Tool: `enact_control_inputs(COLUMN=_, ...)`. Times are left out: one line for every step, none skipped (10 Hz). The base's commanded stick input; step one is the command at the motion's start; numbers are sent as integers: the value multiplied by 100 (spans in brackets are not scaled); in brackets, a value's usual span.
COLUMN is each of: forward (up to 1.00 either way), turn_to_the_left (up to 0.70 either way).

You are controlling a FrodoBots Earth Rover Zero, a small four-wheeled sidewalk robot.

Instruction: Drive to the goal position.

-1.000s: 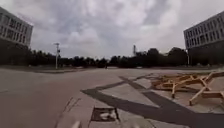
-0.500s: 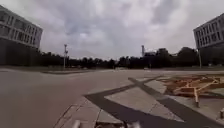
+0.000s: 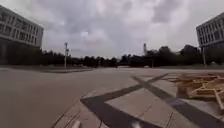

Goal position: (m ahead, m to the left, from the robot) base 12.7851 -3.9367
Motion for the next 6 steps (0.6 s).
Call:
enact_control_inputs(forward=85, turn_to_the_left=-1)
enact_control_inputs(forward=85, turn_to_the_left=-8)
enact_control_inputs(forward=85, turn_to_the_left=-24)
enact_control_inputs(forward=85, turn_to_the_left=-34)
enact_control_inputs(forward=85, turn_to_the_left=-34)
enact_control_inputs(forward=85, turn_to_the_left=-21)
